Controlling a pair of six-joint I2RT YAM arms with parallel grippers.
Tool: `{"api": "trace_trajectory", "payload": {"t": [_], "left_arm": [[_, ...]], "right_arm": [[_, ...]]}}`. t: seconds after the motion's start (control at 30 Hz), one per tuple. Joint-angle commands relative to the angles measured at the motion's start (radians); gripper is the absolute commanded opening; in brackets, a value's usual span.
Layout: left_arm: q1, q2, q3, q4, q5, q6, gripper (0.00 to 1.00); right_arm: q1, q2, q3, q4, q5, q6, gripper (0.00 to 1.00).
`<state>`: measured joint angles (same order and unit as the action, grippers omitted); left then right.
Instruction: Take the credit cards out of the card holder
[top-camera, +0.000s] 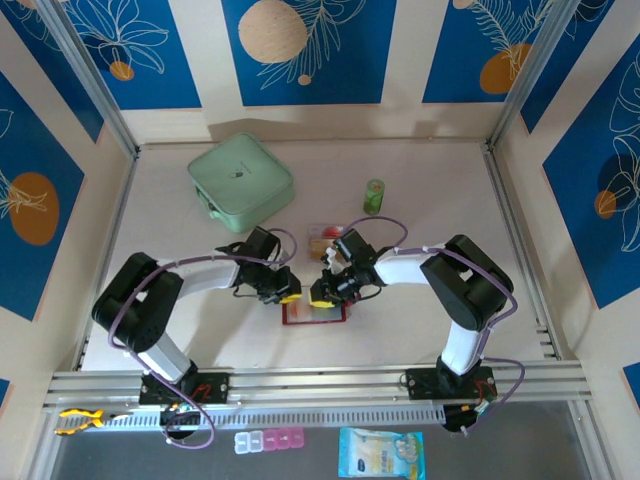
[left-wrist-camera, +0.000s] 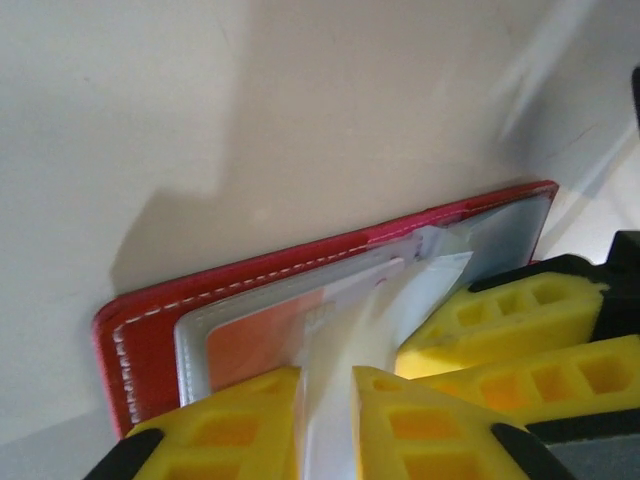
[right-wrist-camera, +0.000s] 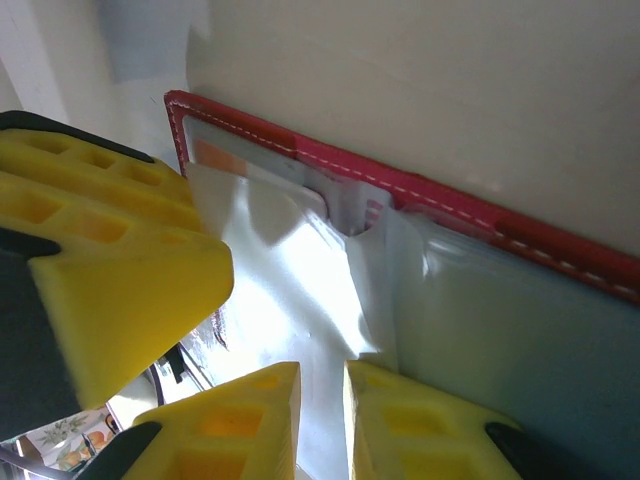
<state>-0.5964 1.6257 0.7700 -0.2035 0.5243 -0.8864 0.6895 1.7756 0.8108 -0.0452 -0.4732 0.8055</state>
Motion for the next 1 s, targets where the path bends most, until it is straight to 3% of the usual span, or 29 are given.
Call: {"api": "trace_trajectory", "payload": {"t": [0.0, 0.2, 0.43, 0.97], "left_arm": [[-0.009, 0.013, -0.01, 0.04, 0.035, -0.013, 0.16], [-0.009, -0.012, -0.002, 0.033, 0.033, -0.014, 0.16], [-0.018, -0.027, 0.041, 0.015, 0.046, -0.016, 0.24], [-0.113, 0.067, 0.195, -0.022, 0.044, -0.021, 0.39]], "right_arm": [[-0.002, -0.02, -0.024, -0.025, -0.007, 0.008, 0.2], [0.003, -0.098, -0.021, -0.039, 0.017, -0.003, 0.24], [-0.014, -0.247, -0.007, -0.141, 0.1, -0.021, 0.26], [-0.183, -0.559, -0.137, -0.27, 0.159, -0.049, 0.3]]}}
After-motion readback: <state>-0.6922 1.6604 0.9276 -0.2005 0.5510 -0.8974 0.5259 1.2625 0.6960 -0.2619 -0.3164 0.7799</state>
